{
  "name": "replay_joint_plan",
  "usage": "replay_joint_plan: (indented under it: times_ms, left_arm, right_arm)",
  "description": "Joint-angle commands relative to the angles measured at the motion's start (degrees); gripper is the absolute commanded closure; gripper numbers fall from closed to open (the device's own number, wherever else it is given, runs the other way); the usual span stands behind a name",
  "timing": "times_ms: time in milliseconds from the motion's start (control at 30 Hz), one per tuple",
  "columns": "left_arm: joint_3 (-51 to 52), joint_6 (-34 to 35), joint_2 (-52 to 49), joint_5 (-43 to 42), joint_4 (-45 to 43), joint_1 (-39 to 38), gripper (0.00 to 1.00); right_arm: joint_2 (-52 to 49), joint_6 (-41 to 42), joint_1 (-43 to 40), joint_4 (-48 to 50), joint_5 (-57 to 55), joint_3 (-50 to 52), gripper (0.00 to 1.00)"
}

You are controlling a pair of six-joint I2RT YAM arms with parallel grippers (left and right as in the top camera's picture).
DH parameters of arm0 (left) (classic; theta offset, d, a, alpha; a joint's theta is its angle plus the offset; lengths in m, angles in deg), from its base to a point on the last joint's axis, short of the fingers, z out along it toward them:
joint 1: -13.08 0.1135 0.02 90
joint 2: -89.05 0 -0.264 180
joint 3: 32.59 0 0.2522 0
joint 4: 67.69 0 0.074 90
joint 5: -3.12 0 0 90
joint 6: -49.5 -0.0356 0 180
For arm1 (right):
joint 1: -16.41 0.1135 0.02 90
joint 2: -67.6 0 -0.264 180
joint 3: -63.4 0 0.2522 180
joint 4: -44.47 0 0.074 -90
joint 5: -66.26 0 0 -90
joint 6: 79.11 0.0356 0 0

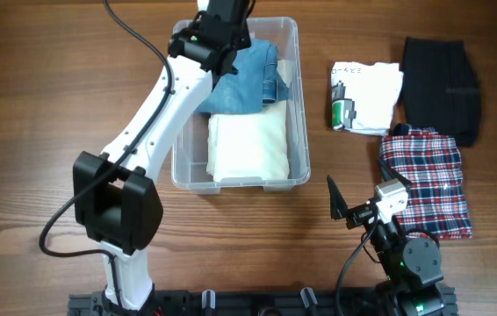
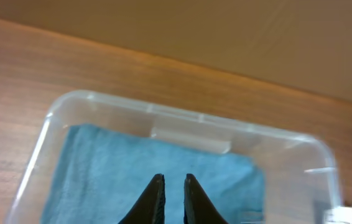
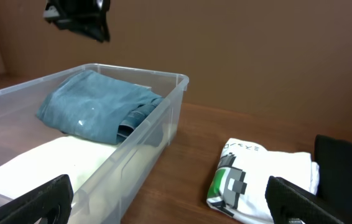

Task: Pack container
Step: 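Press and smooth the jeans flat inside the bin with the left gripper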

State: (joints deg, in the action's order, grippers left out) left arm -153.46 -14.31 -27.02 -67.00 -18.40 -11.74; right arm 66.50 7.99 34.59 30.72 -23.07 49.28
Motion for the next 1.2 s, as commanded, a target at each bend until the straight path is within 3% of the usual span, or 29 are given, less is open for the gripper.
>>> replay_joint_plan:
  times_ms: [0, 600, 767, 967, 1167]
  left_arm:
    - [0.24, -0.42, -3.3, 1.18, 1.55, 1.64, 0.89]
    - [0.28, -0.46, -22.14, 1.22, 3.21, 2.97, 0.85]
    - [-0.2, -0.46, -17.25, 1.22, 3.1, 2.64, 0.84]
    - [-0.28, -0.39, -4.59, 1.14, 1.38, 1.31, 0.79]
    - [-0.26, -0.22, 1.7, -4.79, 1.7, -1.18, 0.78]
  right_arm:
    - [0.17, -0.11, -0.26, 0.28, 0.74, 0.07, 0.0]
    - [0.17, -0.09, -0.26, 0.31, 0.74, 0.07, 0.0]
    - [0.17, -0.11, -0.26, 0.31, 0.74, 0.07, 0.0]
    - [0.17, -0.11, -0.26, 0.28, 0.72, 0.07, 0.0]
    - [0.17, -0.11, -0.26, 0.31, 0.74, 0.07, 0.0]
